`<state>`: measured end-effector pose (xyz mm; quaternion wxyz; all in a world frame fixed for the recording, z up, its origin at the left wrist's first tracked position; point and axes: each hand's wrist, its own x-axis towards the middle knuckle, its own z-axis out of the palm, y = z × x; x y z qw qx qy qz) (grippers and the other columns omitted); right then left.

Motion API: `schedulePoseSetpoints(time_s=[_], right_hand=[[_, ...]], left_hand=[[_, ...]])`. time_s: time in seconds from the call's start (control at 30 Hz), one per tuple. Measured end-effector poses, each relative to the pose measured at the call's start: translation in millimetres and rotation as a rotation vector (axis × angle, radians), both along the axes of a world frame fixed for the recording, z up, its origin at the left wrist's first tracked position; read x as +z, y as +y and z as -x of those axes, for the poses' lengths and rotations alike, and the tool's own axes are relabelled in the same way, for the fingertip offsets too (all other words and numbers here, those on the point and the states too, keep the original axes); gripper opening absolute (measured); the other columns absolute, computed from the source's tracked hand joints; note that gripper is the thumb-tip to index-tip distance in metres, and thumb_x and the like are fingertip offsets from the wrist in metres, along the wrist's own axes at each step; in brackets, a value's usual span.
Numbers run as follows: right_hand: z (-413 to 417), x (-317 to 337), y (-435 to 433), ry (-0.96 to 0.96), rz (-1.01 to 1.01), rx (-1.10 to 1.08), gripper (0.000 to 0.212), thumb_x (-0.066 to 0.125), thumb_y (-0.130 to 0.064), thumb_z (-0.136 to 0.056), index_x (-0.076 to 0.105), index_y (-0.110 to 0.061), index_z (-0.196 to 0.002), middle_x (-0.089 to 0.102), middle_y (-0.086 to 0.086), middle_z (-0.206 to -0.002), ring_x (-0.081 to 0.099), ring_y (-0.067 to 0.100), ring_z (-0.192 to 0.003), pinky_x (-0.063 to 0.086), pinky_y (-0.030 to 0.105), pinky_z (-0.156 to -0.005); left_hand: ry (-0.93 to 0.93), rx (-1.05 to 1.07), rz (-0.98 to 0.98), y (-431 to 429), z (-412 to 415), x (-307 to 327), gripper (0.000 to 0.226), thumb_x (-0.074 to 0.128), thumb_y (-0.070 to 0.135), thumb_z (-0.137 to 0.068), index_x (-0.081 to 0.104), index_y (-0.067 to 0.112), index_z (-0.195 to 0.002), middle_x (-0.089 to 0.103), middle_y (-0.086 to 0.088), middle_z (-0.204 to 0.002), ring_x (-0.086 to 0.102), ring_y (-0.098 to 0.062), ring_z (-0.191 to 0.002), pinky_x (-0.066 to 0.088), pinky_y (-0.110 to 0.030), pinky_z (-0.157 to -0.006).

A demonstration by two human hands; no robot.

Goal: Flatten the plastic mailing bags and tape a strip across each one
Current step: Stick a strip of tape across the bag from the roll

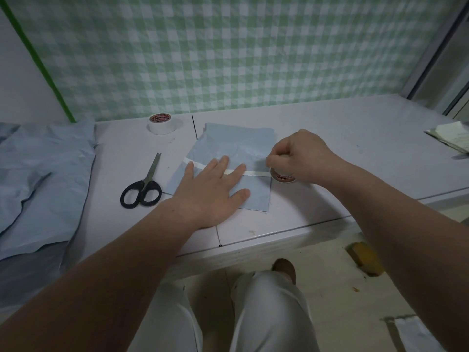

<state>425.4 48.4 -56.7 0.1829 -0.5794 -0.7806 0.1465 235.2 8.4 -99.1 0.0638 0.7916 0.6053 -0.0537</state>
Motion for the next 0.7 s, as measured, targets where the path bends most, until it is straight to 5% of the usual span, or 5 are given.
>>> schedulePoseSetpoints(time_s=[0.27, 0.4, 0.53, 0.7], right_hand=[[1, -5, -1, 0.005, -0.041, -0.003, 0.021, 0.058, -0.025, -0.083, 0.064, -0.032, -0.065, 0.069, -0.005, -0.074, 0.057, 0.023, -0.092, 0.046, 0.039, -0.086], [0, -8, -1, 0.028, -0.055, 0.003, 0.024, 0.058, -0.026, -0.083, 0.062, -0.033, -0.061, 0.068, -0.006, -0.07, 0.058, 0.023, -0.088, 0.047, 0.04, -0.085], [-1, -10, -1, 0.065, -0.058, 0.002, 0.026, 0.058, -0.025, -0.083, 0.063, -0.029, -0.058, 0.067, -0.006, -0.064, 0.059, 0.019, -0.079, 0.048, 0.037, -0.082], [-3, -13, -5, 0.142, -0.018, -0.004, 0.024, 0.059, -0.028, -0.084, 0.062, -0.032, -0.06, 0.065, -0.005, -0.063, 0.054, 0.012, -0.065, 0.045, 0.028, -0.068]], left_hand=[[0.086, -0.004, -0.018, 1, -11, 2, 0.048, 0.005, 0.057, -0.095, -0.01, 0.058, -0.14, -0.01, -0.008, -0.159, -0.009, -0.027, -0.146, -0.011, -0.06, -0.111], [0.113, -0.062, -0.092, -4, -17, 9, 0.052, 0.01, 0.048, -0.098, -0.001, 0.042, -0.149, -0.011, -0.003, -0.159, -0.013, -0.019, -0.146, -0.012, -0.058, -0.112], [0.056, -0.127, -0.14, -13, -32, 10, 0.059, 0.015, 0.043, -0.099, 0.01, 0.016, -0.151, 0.008, -0.002, -0.159, 0.006, -0.016, -0.146, -0.008, -0.049, -0.117], [0.032, -0.074, -0.093, -15, -37, 4, 0.061, 0.012, 0.048, -0.098, -0.001, 0.023, -0.152, -0.002, -0.006, -0.16, -0.001, -0.021, -0.147, -0.006, -0.05, -0.117]])
